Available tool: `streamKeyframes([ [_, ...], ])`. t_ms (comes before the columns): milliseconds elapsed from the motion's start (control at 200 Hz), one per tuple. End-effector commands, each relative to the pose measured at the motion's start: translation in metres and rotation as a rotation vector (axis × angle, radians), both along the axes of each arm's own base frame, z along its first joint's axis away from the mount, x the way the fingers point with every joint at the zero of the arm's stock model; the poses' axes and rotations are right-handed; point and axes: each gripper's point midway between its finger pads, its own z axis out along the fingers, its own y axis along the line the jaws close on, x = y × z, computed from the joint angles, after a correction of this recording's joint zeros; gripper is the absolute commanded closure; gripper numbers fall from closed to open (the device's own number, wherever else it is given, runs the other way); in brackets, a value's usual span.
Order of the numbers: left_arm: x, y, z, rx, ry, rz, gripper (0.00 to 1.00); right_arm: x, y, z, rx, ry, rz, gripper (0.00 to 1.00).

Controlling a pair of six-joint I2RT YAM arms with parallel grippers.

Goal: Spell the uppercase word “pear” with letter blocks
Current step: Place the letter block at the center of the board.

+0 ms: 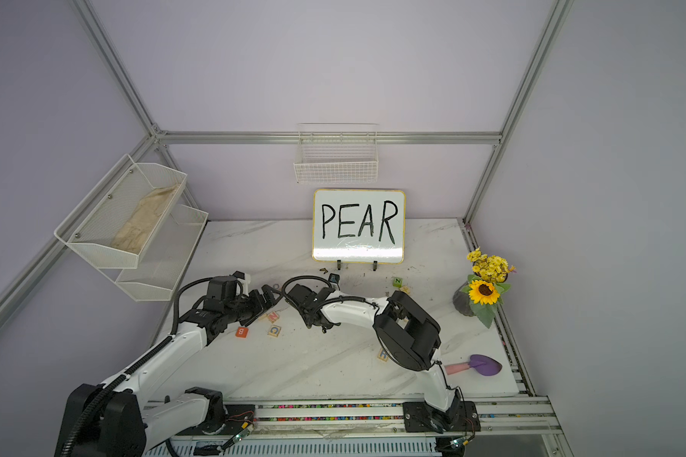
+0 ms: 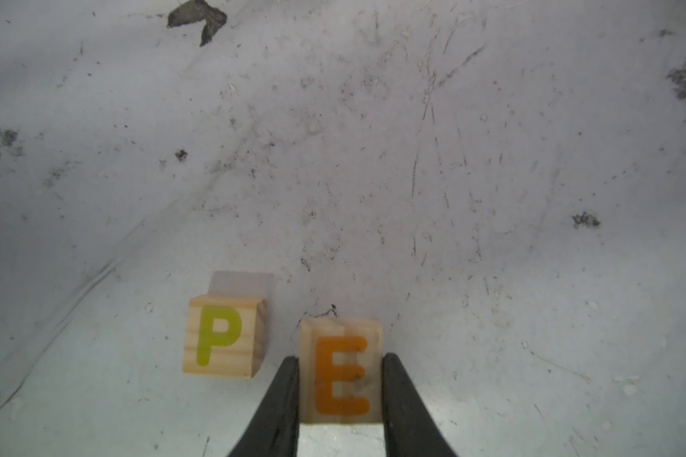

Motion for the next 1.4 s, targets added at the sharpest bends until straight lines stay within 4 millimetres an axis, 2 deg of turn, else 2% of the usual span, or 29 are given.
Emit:
streamKeyframes([
  [0, 0.016, -0.004, 0.041, -0.005, -0.111, -0.01, 0.0, 0.006, 0.002, -0.002, 0.0, 0.006, -0.007, 0.76],
  [230, 0.016, -0.003, 0.038, -0.003, -0.103, -0.01, 0.0, 0.013, 0.003, -0.009, 0.009, 0.021, -0.002, 0.76],
  [630, 0.017, -0.003, 0.035, 0.001, -0.093, -0.009, 0.0, 0.009, 0.009, -0.023, 0.014, 0.064, 0.011, 0.76],
  [1395, 0.017, -0.001, 0.033, 0.008, -0.087, -0.001, 0.0, 0.013, 0.019, -0.032, -0.048, 0.092, 0.109, 0.77],
])
